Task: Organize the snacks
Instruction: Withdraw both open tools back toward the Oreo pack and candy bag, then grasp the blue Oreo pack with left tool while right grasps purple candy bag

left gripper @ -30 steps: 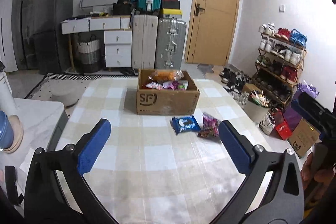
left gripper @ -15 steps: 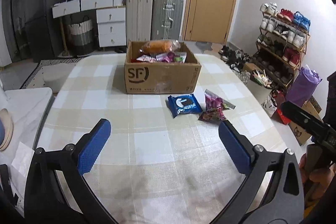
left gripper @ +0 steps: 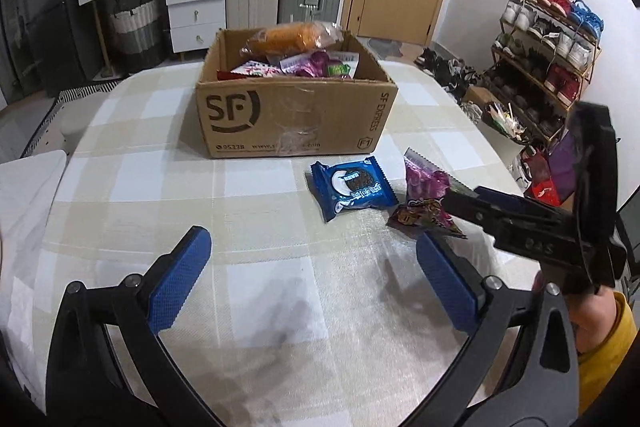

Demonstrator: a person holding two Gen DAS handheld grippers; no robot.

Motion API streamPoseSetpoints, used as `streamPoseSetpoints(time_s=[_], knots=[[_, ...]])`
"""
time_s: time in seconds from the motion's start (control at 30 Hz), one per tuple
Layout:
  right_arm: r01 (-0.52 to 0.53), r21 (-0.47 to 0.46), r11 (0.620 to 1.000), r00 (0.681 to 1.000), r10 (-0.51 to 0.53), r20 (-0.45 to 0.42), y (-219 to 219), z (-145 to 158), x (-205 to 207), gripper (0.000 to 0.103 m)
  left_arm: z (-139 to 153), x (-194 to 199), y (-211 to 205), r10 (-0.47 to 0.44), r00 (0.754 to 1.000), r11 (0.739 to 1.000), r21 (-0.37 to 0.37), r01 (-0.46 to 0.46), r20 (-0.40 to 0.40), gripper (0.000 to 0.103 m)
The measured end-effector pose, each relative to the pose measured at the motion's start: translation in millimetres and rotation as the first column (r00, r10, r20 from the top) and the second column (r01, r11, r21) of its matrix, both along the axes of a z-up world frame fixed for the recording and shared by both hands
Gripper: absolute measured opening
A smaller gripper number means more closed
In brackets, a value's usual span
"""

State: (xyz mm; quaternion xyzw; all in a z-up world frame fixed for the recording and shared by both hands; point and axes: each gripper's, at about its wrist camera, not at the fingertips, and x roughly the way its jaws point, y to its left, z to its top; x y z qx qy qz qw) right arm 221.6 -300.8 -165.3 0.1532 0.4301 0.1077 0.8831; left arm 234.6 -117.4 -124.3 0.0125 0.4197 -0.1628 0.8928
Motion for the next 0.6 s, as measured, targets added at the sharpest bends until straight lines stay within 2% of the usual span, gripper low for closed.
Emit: streamPoseSetpoints(time_s=[0.17, 0.23, 0.37, 0.43, 0.47, 0.6], knots=[[-0.030, 0.007, 1.000, 0.999, 0.030, -0.032, 0, -16, 27, 0.077, -19, 26, -10, 0.001, 0.999, 1.000, 0.016, 0.000, -0.033, 0.103], [-0.052, 0.026, 0.998, 0.997, 0.053, -0.048, 1, -23, 33, 0.066, -27, 35, -16, 0.004, 0.999, 1.000, 0.021, -0.003, -0.044, 0.103], [-0.062, 0.051, 0.997, 0.997, 0.064, -0.052, 1, -31, 37, 0.063, -39, 47, -19, 0.013, 0.998, 0.999, 0.039, -0.011, -0.062, 0.103], [-0.062, 0.059, 0.996, 0.997, 0.065, -0.042, 0, -33, 36, 0.056, -46, 52, -22, 0.020, 0.997, 0.999, 0.049, -0.016, -0.071, 0.103], [-0.060, 0.059, 0.996, 0.997, 0.062, -0.036, -1, -32, 34, 0.055, -48, 55, -24, 0.022, 0.997, 0.998, 0.055, -0.018, -0.076, 0.103], [-0.063, 0.144, 0.988, 0.998, 0.065, -0.009, -9, -38, 28, 0.053, -57, 62, -24, 0.027, 0.996, 0.997, 0.073, -0.021, -0.084, 0.103]])
